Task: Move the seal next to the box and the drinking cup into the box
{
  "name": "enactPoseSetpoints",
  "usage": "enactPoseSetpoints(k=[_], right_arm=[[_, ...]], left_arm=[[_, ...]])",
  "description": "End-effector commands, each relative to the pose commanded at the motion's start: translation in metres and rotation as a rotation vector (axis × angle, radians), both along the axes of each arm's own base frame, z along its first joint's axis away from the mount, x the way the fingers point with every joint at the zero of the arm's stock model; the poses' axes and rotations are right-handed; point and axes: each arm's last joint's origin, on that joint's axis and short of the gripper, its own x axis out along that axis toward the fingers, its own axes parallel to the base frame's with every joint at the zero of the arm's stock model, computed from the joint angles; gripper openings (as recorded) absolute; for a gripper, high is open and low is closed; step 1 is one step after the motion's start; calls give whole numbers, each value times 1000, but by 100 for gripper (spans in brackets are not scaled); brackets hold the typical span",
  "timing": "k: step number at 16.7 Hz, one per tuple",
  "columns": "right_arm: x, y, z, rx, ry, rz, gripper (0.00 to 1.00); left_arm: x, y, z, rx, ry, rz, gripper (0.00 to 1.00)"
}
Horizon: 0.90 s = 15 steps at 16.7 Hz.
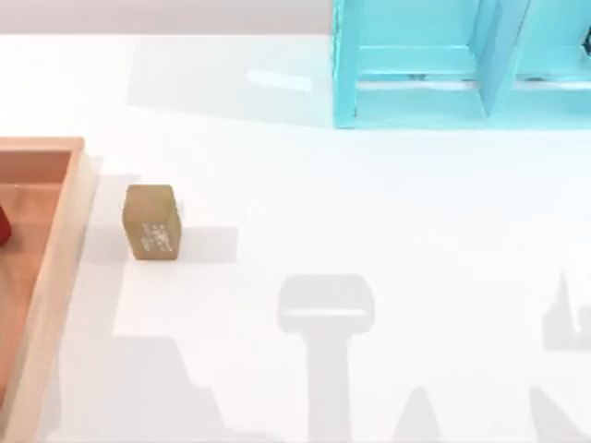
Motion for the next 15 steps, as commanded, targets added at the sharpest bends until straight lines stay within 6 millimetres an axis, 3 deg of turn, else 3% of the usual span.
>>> enactPoseSetpoints(k=[6,11,15], right_arm=[[0,0,0,0,0,0,100],[0,0,0,0,0,0,100],[0,0,0,0,0,0,100]], left_arm=[[-4,3,-37,3,-14,30,0],[-6,3,-41,0,-25,42,0],[-6,3,-41,0,-25,42,30]])
